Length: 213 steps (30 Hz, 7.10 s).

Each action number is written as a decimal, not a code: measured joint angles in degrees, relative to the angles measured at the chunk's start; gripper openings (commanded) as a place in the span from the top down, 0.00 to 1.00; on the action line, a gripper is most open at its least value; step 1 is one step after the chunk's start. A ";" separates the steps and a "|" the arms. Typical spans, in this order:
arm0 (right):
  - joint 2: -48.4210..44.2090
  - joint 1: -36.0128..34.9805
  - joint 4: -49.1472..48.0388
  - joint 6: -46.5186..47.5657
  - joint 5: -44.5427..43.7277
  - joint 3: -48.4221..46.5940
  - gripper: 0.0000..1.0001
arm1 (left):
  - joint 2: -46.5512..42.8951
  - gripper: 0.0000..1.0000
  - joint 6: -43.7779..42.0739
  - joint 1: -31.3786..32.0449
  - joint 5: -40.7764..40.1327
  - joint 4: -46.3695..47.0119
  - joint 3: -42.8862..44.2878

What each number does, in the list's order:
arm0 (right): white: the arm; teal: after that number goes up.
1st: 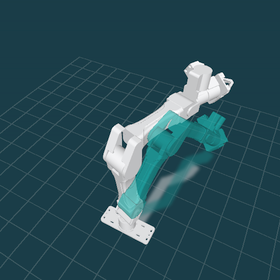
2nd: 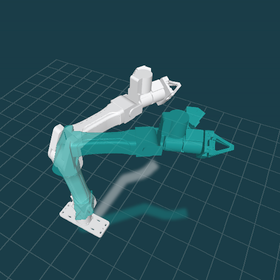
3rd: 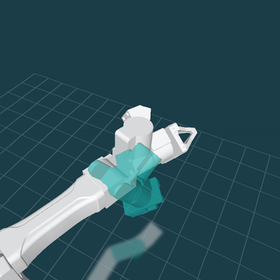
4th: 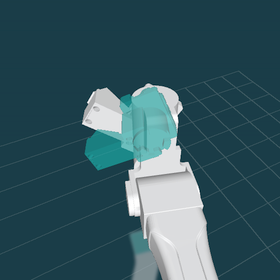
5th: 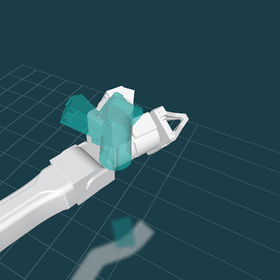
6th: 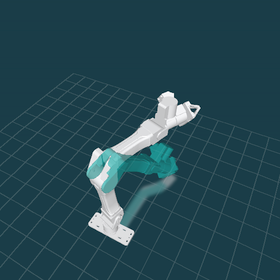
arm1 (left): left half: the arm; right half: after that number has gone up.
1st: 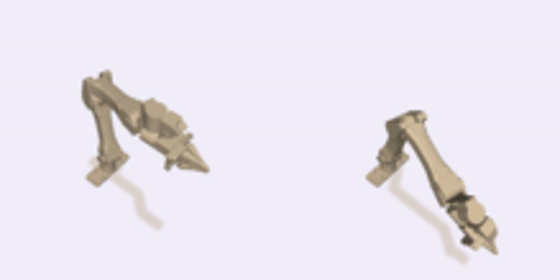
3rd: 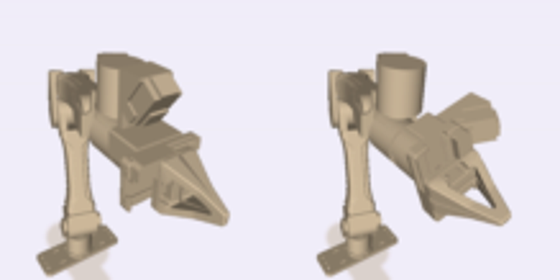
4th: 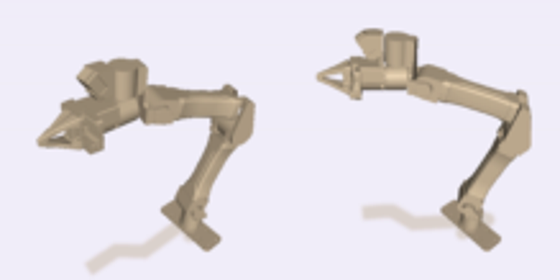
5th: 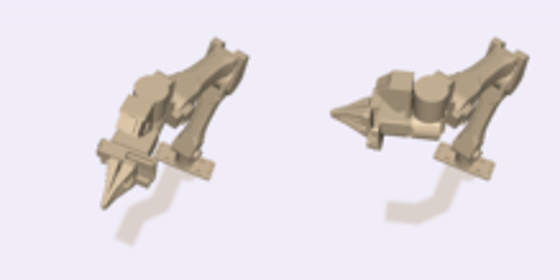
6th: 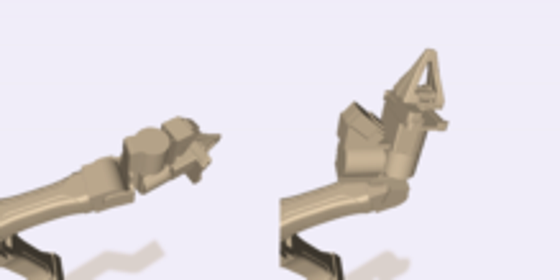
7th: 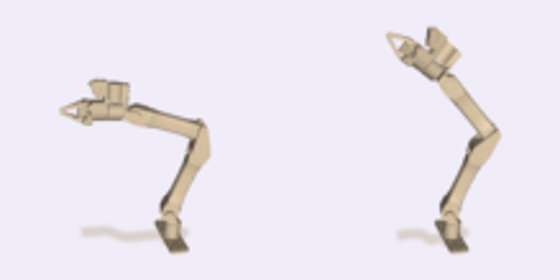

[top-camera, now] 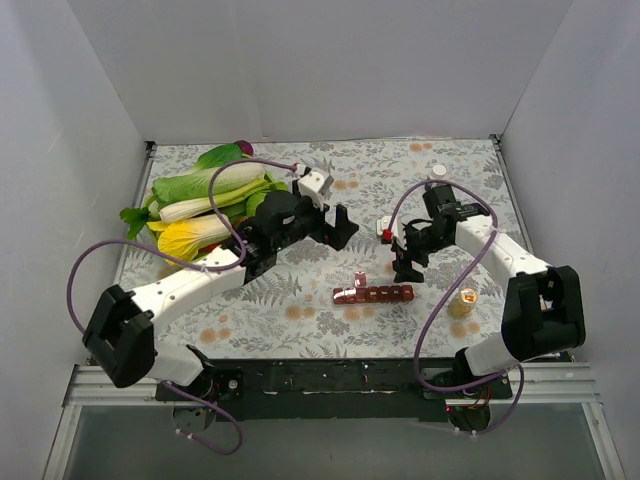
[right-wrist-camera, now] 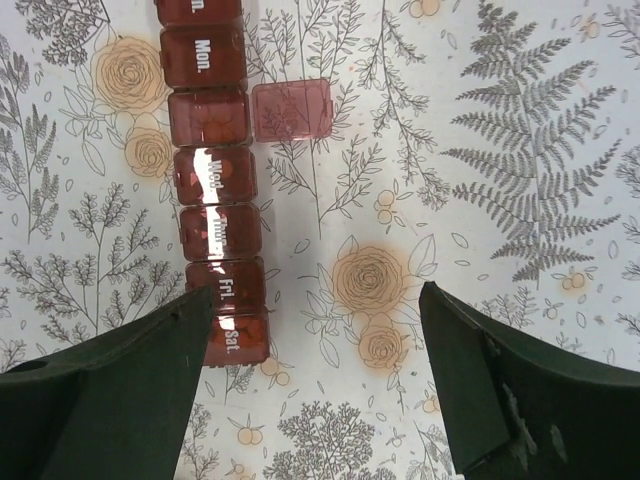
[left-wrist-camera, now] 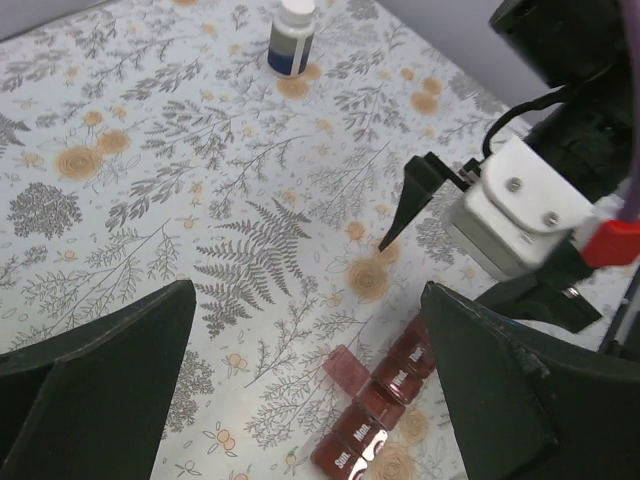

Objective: Sort the pills into containers

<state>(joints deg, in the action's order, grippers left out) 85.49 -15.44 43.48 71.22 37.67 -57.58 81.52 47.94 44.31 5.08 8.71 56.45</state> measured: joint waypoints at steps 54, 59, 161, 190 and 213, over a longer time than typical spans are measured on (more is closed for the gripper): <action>-22.64 19.34 19.30 -17.77 -22.34 3.67 0.89 | -36.74 0.02 7.32 2.29 28.26 -8.46 -22.12; -22.18 16.85 22.86 -12.79 -13.60 -3.91 0.89 | -29.97 0.02 -2.34 9.60 26.80 -4.26 -22.12; -14.43 -19.12 4.90 -22.97 18.38 -7.72 0.06 | -19.23 1.00 -3.45 9.05 22.14 -3.30 -19.93; -15.08 -14.97 -15.47 -76.48 9.99 -0.74 0.77 | -13.97 1.00 -4.63 12.11 6.51 3.72 -20.41; -14.60 -20.06 14.03 1.33 19.91 -7.06 0.20 | -14.97 1.00 -1.84 12.33 26.38 0.66 -20.39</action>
<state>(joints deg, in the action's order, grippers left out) 70.89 -35.51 57.52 72.55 57.58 -64.64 66.54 46.11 56.64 31.46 9.37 36.05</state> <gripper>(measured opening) 0.744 0.512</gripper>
